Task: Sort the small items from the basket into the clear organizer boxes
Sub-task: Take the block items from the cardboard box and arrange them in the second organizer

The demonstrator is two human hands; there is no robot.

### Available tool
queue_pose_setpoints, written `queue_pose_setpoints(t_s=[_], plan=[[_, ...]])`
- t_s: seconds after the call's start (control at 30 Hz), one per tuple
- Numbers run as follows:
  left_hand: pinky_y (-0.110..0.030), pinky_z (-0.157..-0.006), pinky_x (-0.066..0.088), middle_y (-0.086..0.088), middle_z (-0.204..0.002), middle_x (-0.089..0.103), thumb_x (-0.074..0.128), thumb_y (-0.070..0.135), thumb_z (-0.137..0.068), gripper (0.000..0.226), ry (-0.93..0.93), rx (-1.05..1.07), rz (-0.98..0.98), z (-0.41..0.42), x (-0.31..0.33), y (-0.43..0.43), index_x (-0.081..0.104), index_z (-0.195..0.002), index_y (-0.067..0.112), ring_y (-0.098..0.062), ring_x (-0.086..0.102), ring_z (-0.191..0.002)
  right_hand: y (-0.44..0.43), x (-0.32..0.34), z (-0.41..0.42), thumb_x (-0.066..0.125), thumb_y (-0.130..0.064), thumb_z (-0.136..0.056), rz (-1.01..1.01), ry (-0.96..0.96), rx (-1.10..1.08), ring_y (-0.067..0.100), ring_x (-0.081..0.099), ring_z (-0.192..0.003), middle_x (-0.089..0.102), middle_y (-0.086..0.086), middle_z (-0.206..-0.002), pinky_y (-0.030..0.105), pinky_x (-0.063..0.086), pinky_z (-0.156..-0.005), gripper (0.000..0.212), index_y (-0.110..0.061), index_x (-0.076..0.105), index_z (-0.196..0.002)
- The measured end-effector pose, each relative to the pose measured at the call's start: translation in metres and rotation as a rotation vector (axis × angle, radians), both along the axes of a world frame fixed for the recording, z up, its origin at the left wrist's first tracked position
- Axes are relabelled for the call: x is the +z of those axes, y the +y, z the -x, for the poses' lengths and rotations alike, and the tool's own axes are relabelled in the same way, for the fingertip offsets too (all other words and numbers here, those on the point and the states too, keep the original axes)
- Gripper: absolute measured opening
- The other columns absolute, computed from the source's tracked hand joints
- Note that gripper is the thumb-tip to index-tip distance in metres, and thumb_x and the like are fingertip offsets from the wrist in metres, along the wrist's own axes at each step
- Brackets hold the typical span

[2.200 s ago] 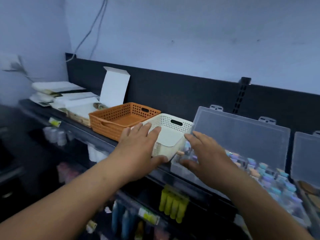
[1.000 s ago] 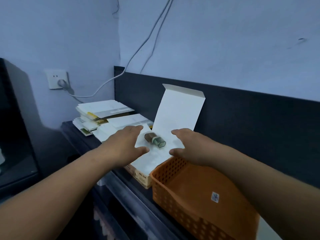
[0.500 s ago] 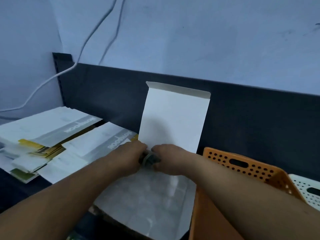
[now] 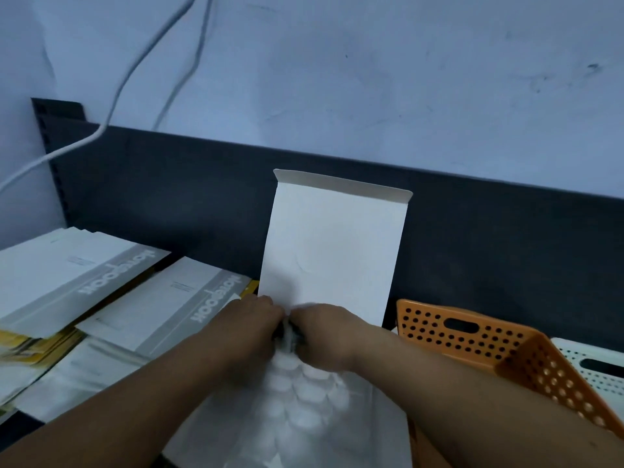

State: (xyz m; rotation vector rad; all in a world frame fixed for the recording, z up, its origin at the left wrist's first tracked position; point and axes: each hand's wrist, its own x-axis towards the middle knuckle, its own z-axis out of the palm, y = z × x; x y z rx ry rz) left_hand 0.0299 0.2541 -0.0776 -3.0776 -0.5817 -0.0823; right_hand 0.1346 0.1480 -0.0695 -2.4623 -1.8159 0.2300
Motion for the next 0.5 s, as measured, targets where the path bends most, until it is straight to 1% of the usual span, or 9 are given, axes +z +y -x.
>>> queue_pose_setpoints(t_s=[0.07, 0.13, 0.23, 0.3, 0.37, 0.43, 0.5], plan=[[-0.027, -0.068, 0.038, -0.001, -0.103, 0.056, 0.05, 0.016, -0.087, 0.011, -0.075, 0.007, 0.07, -0.001, 0.005, -0.001, 0.054, -0.096, 0.021, -0.019, 0.055, -0.091, -0.004, 0.007, -0.001, 0.051, -0.013, -0.085, -0.02, 0.014, -0.03, 0.027, 0.06, -0.092, 0.064, 0.006, -0.103, 0.036, 0.051, -0.078, 0.019, -0.015, 0.058, -0.103], [-0.03, -0.067, 0.043, 0.001, -0.092, 0.057, 0.049, 0.023, -0.09, 0.004, -0.183, 0.014, 0.188, 0.0, 0.011, -0.004, 0.049, -0.093, 0.022, -0.017, 0.056, -0.082, -0.011, 0.015, -0.003, 0.051, -0.009, -0.083, -0.041, 0.048, -0.063, 0.025, 0.06, -0.091, 0.064, 0.005, -0.1, 0.037, 0.052, -0.078, 0.024, -0.017, 0.057, -0.105], [-0.032, -0.067, 0.048, 0.005, -0.084, 0.061, 0.055, 0.033, -0.089, 0.012, -0.304, 0.035, 0.388, 0.002, 0.025, -0.01, 0.046, -0.093, 0.026, -0.013, 0.057, -0.076, -0.024, 0.025, -0.007, 0.055, -0.011, -0.084, -0.093, 0.089, -0.114, 0.022, 0.058, -0.088, 0.061, 0.001, -0.094, 0.035, 0.051, -0.075, 0.017, -0.018, 0.054, -0.099], [-0.035, -0.07, 0.051, 0.007, -0.083, 0.063, 0.057, 0.031, -0.087, 0.01, -0.366, 0.017, 0.507, 0.0, 0.036, -0.016, 0.05, -0.092, 0.028, -0.015, 0.06, -0.078, -0.037, 0.032, -0.009, 0.058, -0.017, -0.086, -0.141, 0.112, -0.143, 0.019, 0.055, -0.084, 0.055, -0.005, -0.087, 0.031, 0.048, -0.07, 0.013, -0.022, 0.05, -0.095], [-0.038, -0.071, 0.053, 0.006, -0.083, 0.065, 0.056, 0.024, -0.086, 0.009, -0.447, -0.008, 0.648, -0.004, 0.045, -0.023, 0.056, -0.092, 0.03, -0.019, 0.062, -0.077, -0.051, 0.041, -0.01, 0.06, -0.021, -0.087, -0.185, 0.134, -0.165, 0.015, 0.053, -0.079, 0.051, -0.009, -0.083, 0.027, 0.045, -0.065, 0.013, -0.023, 0.05, -0.094], [-0.035, -0.068, 0.053, 0.005, -0.087, 0.064, 0.055, 0.02, -0.088, 0.014, -0.498, -0.034, 0.789, -0.011, 0.053, -0.035, 0.06, -0.097, 0.03, -0.018, 0.059, -0.074, -0.069, 0.051, -0.011, 0.061, -0.02, -0.086, -0.232, 0.151, -0.196, 0.015, 0.053, -0.077, 0.052, -0.008, -0.082, 0.027, 0.045, -0.064, 0.011, -0.02, 0.053, -0.094], [-0.032, -0.066, 0.051, 0.002, -0.093, 0.063, 0.053, 0.022, -0.092, 0.018, -0.509, -0.09, 0.877, -0.019, 0.061, -0.051, 0.059, -0.106, 0.03, -0.018, 0.059, -0.077, -0.093, 0.061, -0.012, 0.063, -0.02, -0.087, -0.3, 0.175, -0.239, 0.017, 0.056, -0.078, 0.056, -0.005, -0.085, 0.031, 0.05, -0.067, 0.013, -0.019, 0.055, -0.096]])
